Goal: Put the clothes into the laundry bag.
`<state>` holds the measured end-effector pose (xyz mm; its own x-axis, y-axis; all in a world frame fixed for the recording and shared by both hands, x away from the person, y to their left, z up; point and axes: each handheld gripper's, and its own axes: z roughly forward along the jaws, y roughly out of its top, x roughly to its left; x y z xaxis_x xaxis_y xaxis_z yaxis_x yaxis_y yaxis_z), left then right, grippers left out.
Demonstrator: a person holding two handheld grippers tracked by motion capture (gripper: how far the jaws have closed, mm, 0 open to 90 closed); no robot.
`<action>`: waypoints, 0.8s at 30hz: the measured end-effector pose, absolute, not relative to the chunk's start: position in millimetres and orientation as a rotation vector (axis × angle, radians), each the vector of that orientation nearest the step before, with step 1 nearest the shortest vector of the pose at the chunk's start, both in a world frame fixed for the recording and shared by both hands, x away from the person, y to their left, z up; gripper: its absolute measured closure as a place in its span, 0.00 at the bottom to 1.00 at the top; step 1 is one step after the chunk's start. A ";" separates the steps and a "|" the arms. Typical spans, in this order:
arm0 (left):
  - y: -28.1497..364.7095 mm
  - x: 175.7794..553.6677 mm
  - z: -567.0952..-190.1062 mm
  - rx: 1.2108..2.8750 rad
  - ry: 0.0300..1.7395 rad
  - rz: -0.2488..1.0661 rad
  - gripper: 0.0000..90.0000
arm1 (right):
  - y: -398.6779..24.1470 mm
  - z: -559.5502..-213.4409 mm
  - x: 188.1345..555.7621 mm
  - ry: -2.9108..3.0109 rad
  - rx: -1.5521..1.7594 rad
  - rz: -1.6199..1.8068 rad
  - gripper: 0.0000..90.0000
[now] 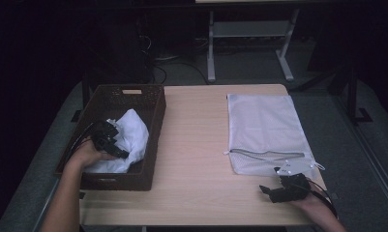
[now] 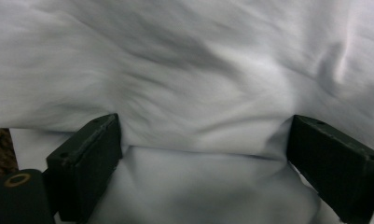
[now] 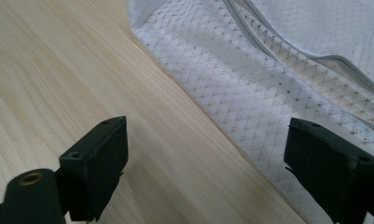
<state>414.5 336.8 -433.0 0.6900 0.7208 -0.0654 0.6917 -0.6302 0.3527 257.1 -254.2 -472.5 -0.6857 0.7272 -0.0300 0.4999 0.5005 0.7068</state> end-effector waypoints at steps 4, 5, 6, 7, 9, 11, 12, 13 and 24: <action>336.0 414.0 -431.9 2.545 1.097 0.069 0.35 | -254.3 -472.3 257.4 2.423 1.030 0.987 0.15; 335.7 414.0 -431.4 2.546 1.104 0.067 0.35 | -254.4 -472.3 257.3 2.423 1.032 0.987 0.15; 334.9 414.4 -429.7 2.559 1.101 0.065 0.48 | -254.6 -472.1 257.2 2.422 1.035 0.989 0.15; 333.2 414.7 -427.9 2.564 1.108 0.067 0.48 | -254.6 -472.1 257.2 2.422 1.035 0.989 0.15; 328.5 415.9 -424.9 2.583 1.135 0.080 0.62 | -254.5 -471.9 257.3 2.423 1.034 0.989 0.15; 323.4 417.8 -422.7 2.607 1.161 0.086 0.69 | -254.5 -471.7 257.2 2.424 1.029 0.987 0.15; 321.5 418.8 -421.2 2.602 1.191 0.088 0.73 | -254.5 -471.7 257.1 2.424 1.028 0.986 0.15; 321.7 419.8 -420.2 2.601 1.200 0.087 0.77 | -254.5 -471.6 257.0 2.424 1.029 0.986 0.15; 326.6 416.4 -390.6 2.455 1.195 0.151 0.85 | -256.4 -470.7 256.6 2.413 1.042 0.992 0.15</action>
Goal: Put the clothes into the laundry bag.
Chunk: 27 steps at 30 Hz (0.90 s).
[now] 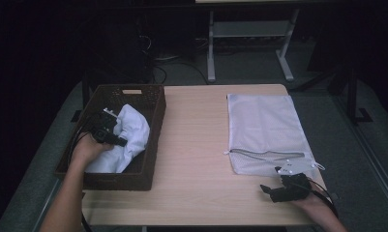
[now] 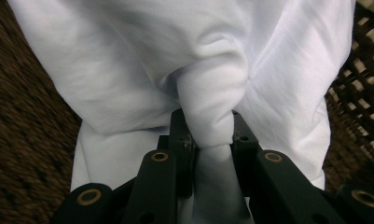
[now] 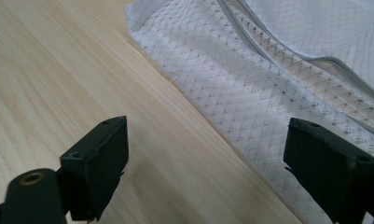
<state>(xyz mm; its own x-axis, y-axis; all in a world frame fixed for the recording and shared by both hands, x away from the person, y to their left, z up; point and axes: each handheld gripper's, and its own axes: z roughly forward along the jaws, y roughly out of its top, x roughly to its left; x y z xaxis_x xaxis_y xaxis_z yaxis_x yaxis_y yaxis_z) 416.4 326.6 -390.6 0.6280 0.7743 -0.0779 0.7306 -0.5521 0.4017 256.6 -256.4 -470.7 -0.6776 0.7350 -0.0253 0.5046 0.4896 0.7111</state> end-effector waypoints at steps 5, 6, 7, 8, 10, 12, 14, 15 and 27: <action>329.4 413.7 -365.9 2.381 1.176 0.197 0.85 | -258.0 -470.2 256.3 2.406 1.040 0.997 0.15; 330.9 413.2 -360.4 2.366 1.174 0.199 0.85 | -258.2 -470.2 256.4 2.405 1.042 0.998 0.15; 331.9 412.3 -354.2 2.356 1.170 0.216 0.85 | -258.5 -470.1 256.5 2.403 1.044 0.998 0.15; 332.4 411.9 -350.9 2.346 1.170 0.218 0.85 | -258.6 -470.0 256.5 2.402 1.049 0.999 0.15; 334.3 410.8 -342.0 2.326 1.167 0.226 0.85 | -258.5 -470.0 256.6 2.403 1.047 0.998 0.15; 336.6 409.1 -329.0 2.302 1.151 0.248 0.85 | -258.3 -470.1 256.5 2.405 1.043 0.996 0.15; 337.3 408.4 -324.6 2.292 1.144 0.253 0.85 | -258.3 -470.0 256.5 2.404 1.045 0.996 0.15; 337.8 407.6 -320.3 2.280 1.140 0.257 0.85 | -258.3 -470.0 256.5 2.404 1.045 0.996 0.15; 316.0 398.5 -279.7 2.242 1.017 0.273 0.85 | -258.6 -470.0 257.0 2.403 1.049 0.993 0.15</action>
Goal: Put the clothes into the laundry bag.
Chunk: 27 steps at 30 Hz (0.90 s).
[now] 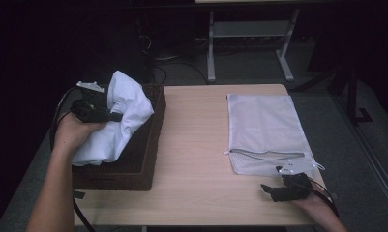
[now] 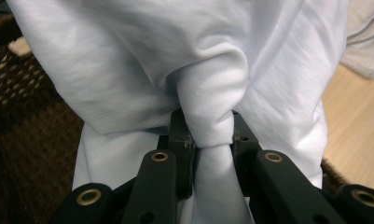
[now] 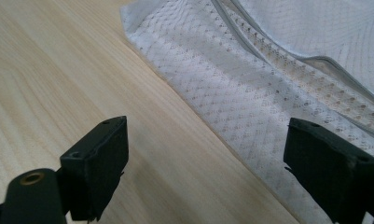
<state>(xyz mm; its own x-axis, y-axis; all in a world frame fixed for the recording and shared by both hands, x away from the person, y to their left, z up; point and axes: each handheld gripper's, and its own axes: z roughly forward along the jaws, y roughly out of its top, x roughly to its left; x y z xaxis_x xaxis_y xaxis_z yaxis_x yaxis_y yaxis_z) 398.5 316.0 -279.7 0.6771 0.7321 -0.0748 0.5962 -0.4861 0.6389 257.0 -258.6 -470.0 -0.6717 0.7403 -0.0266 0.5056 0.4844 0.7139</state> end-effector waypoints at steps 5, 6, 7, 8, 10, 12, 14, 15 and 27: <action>299.1 397.1 -266.1 2.254 0.956 0.285 0.85 | -259.2 -470.1 257.1 2.402 1.049 0.994 0.15; 295.1 396.5 -263.1 2.254 0.948 0.286 0.85 | -259.4 -470.0 257.1 2.402 1.049 0.995 0.15; 290.8 396.0 -259.3 2.254 0.934 0.283 0.85 | -259.4 -470.0 257.1 2.401 1.049 0.997 0.15; 288.3 395.7 -257.2 2.254 0.926 0.279 0.85 | -259.3 -469.9 257.0 2.399 1.050 0.996 0.15; 280.3 394.8 -252.2 2.249 0.904 0.274 0.85 | -259.5 -469.6 256.8 2.401 1.047 0.998 0.15; 273.5 394.0 -249.2 2.252 0.885 0.272 0.85 | -259.7 -469.5 256.7 2.399 1.047 0.997 0.15; 264.6 393.2 -246.0 2.250 0.870 0.256 0.85 | -260.0 -469.2 256.5 2.398 1.045 0.999 0.15; 261.4 392.9 -245.1 2.248 0.861 0.250 0.85 | -260.2 -469.0 256.4 2.396 1.045 1.001 0.15; 199.5 382.6 -241.2 2.268 0.743 0.197 0.84 | -260.7 -468.2 255.8 2.394 1.049 1.006 0.15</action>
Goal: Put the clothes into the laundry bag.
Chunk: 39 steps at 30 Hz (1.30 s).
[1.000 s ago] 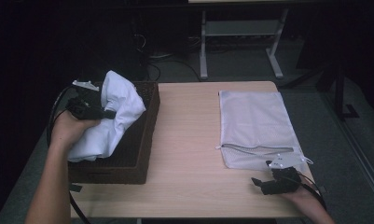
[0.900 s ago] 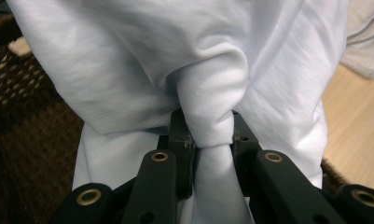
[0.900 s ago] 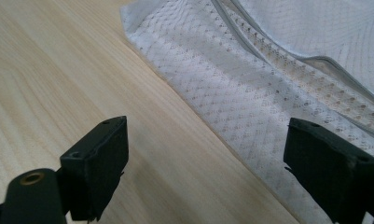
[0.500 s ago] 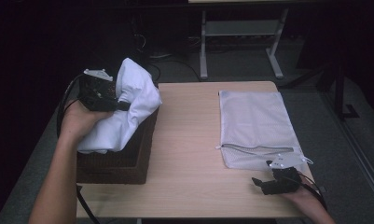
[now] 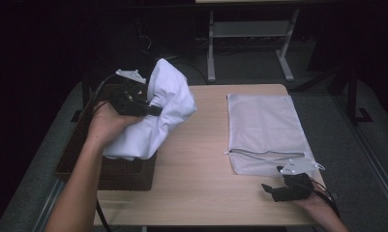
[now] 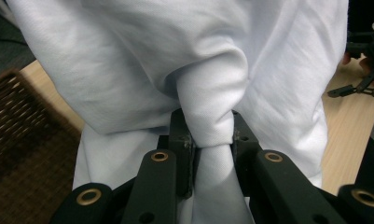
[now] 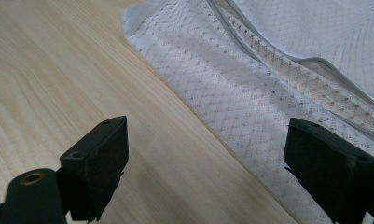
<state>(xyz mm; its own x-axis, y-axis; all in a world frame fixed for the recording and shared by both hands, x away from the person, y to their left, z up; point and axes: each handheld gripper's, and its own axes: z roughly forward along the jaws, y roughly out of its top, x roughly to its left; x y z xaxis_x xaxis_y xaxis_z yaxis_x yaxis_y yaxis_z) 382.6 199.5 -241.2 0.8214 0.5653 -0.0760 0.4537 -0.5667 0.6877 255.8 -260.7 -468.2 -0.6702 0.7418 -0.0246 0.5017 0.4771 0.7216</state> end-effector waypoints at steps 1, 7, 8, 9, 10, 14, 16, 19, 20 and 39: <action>194.1 381.8 -242.0 2.264 0.732 0.187 0.84 | -260.9 -468.1 255.8 2.394 1.046 1.004 0.15; 159.9 374.4 -249.2 2.271 0.660 0.153 0.84 | -261.8 -466.3 255.5 2.391 1.055 1.014 0.15; 154.9 373.5 -251.1 2.275 0.643 0.147 0.84 | -261.9 -465.7 255.6 2.393 1.058 1.016 0.14; 150.0 372.3 -253.4 2.273 0.633 0.138 0.84 | -261.9 -464.4 255.6 2.393 1.060 1.019 0.14; 145.5 371.6 -256.0 2.272 0.625 0.128 0.84 | -262.2 -463.0 255.9 2.396 1.050 1.016 0.13; 129.7 369.0 -267.8 2.289 0.593 0.100 0.84 | -262.5 -456.0 256.8 2.384 1.053 1.009 0.16; 123.7 367.8 -273.7 2.291 0.586 0.089 0.84 | -262.6 -453.7 258.4 2.374 1.062 1.002 0.21; 117.8 366.7 -281.6 2.296 0.579 0.073 0.84 | -265.1 -452.1 261.2 2.355 1.087 0.983 0.43; 116.6 366.5 -284.0 2.302 0.576 0.070 0.84 | -265.1 -452.1 261.2 2.355 1.087 0.983 0.43; 98.8 354.0 -331.2 2.347 0.563 0.038 0.84 | -305.1 -455.1 287.2 2.289 1.261 0.797 0.99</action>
